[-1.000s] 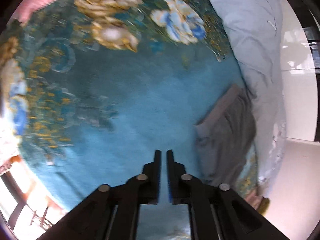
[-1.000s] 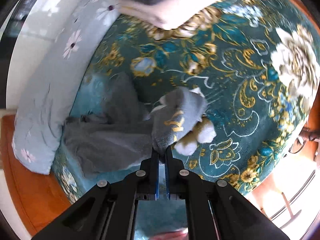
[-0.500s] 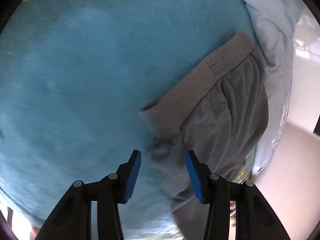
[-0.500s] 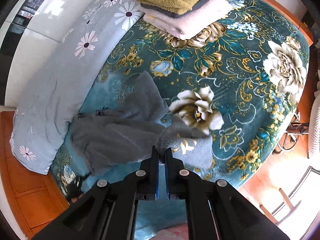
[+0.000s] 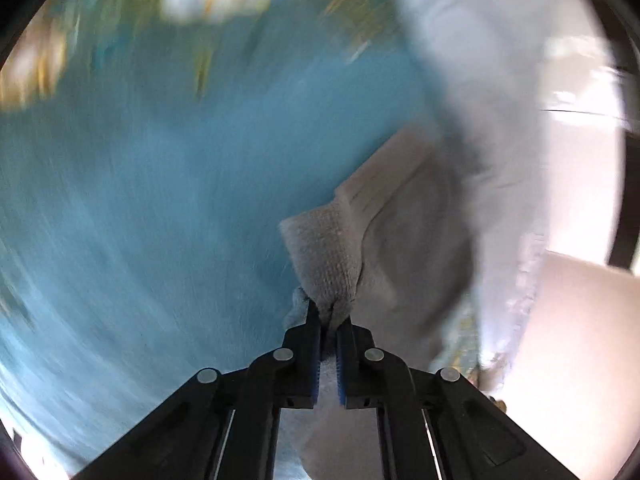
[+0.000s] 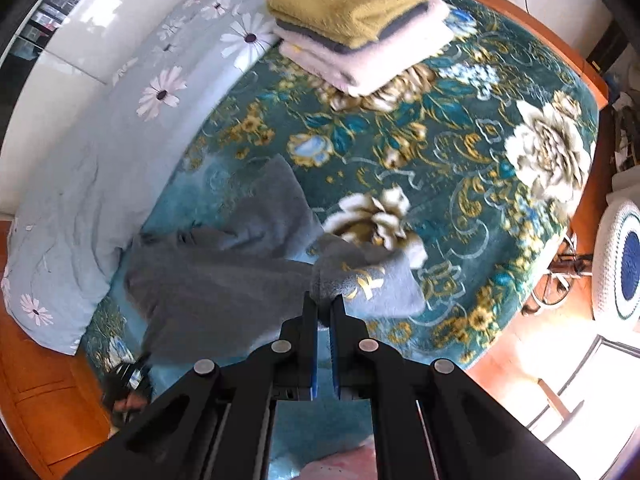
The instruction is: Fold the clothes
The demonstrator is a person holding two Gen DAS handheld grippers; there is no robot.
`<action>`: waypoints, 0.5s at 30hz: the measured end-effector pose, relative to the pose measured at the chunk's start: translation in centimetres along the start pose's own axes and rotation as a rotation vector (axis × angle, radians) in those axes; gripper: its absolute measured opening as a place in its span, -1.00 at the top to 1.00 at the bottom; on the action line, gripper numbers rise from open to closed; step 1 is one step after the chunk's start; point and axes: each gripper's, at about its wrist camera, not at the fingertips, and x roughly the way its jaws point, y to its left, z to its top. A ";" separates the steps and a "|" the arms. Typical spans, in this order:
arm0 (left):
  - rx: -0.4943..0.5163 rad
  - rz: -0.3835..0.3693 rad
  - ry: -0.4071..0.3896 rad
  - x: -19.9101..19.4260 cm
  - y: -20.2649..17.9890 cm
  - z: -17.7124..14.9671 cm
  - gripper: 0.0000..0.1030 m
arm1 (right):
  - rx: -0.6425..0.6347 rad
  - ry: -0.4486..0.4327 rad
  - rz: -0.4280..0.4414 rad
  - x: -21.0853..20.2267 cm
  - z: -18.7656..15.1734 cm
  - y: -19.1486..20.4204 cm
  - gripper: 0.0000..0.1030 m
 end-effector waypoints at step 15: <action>-0.084 0.300 0.005 -10.7 17.7 -5.7 0.89 | -0.061 0.210 0.031 8.9 -5.9 -2.6 0.90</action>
